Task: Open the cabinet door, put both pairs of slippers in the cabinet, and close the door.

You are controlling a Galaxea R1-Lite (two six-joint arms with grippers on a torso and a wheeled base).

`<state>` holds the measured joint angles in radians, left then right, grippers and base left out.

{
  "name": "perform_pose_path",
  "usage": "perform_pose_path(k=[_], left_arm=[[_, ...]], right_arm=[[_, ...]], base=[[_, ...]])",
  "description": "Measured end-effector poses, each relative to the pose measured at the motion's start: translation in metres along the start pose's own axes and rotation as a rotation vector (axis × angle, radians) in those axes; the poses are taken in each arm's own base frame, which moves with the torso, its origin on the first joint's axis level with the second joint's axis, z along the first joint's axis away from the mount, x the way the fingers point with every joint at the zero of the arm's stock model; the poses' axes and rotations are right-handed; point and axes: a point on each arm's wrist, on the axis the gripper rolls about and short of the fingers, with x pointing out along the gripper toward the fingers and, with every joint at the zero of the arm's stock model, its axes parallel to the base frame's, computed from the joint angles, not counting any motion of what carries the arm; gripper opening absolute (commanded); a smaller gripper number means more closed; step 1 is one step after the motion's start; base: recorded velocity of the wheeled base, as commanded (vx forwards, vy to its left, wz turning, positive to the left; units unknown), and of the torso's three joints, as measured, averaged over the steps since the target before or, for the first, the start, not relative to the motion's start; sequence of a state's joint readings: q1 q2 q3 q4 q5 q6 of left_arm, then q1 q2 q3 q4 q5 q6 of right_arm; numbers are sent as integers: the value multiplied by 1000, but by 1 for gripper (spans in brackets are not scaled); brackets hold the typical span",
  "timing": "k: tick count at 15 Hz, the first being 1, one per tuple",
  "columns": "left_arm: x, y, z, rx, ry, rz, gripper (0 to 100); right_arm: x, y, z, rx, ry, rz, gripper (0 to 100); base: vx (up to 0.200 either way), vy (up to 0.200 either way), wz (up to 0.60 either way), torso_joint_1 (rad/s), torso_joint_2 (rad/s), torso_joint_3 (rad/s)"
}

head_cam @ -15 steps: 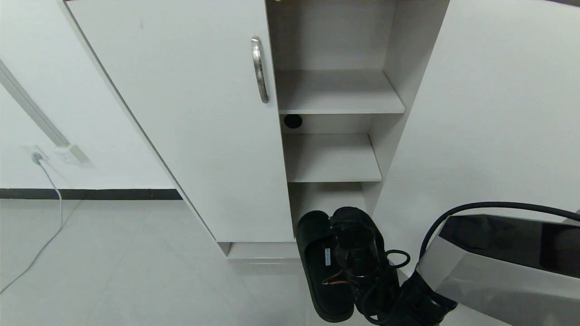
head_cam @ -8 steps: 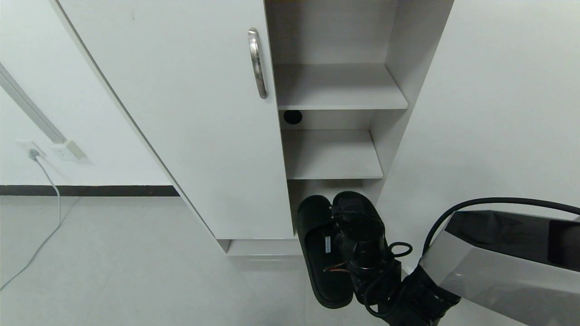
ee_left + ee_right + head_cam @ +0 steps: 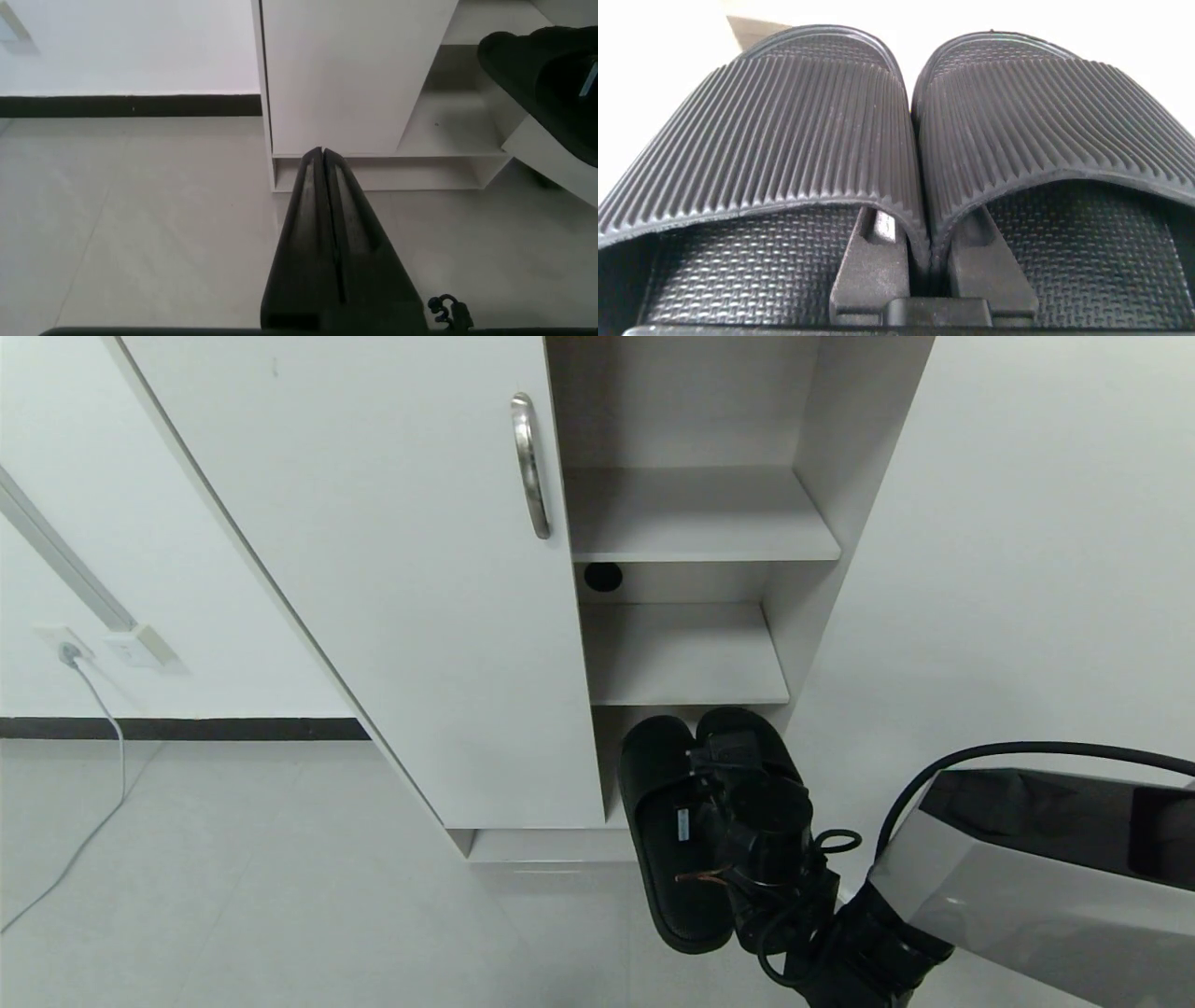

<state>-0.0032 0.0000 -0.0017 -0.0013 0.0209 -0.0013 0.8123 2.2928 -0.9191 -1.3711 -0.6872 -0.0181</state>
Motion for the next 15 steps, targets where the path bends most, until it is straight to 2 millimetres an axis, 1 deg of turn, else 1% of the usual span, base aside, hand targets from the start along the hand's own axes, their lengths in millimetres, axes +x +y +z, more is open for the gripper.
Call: perform_pose_path(k=[2, 14, 15], left_arm=[[0, 0, 0, 0, 0, 0, 0], [0, 0, 0, 0, 0, 0, 0], [0, 0, 0, 0, 0, 0, 0]], right_arm=[[3, 0, 2, 8, -9, -15, 0], [6, 0, 0, 2, -3, -20, 0], [8, -2, -1, 3, -4, -26, 0]], base=[[0, 0, 0, 0, 0, 0], [200, 0, 0, 4, 2, 3], [0, 0, 0, 0, 0, 0]])
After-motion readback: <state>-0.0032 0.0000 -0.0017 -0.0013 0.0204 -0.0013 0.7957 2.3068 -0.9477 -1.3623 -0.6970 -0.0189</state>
